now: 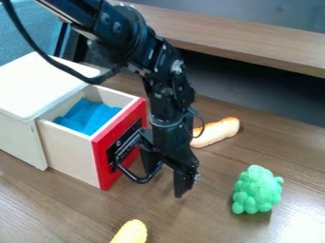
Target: Open the drawer
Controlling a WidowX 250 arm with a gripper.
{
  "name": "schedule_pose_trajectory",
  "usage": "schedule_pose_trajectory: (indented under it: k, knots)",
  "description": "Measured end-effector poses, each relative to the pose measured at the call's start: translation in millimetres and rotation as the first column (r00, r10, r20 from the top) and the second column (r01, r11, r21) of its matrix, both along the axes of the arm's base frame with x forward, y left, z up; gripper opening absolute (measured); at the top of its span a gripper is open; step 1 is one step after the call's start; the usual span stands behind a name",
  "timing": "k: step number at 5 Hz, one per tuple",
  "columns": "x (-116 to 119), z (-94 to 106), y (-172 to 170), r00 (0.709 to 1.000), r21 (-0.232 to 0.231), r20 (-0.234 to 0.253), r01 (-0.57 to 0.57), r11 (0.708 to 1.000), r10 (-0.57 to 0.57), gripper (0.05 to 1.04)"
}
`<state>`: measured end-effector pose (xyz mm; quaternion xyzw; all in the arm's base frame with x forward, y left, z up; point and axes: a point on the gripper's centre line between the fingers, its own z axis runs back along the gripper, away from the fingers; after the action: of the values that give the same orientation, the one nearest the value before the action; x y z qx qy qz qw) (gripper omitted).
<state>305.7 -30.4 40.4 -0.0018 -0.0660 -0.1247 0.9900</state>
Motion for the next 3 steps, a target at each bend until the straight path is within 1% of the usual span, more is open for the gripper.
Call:
schedule_pose_trajectory:
  k: [1,2,3]
  knots:
    - [-1.3,29.2,13.9,0.996,0.041,0.056,-0.066,0.997,0.064,0.999]
    - [-7.7,58.6,23.8,0.989,0.044,0.099,-0.118,0.992,0.114,0.999]
    - [-11.8,83.5,22.3,0.984,0.015,0.131,-0.12,0.993,0.117,0.999]
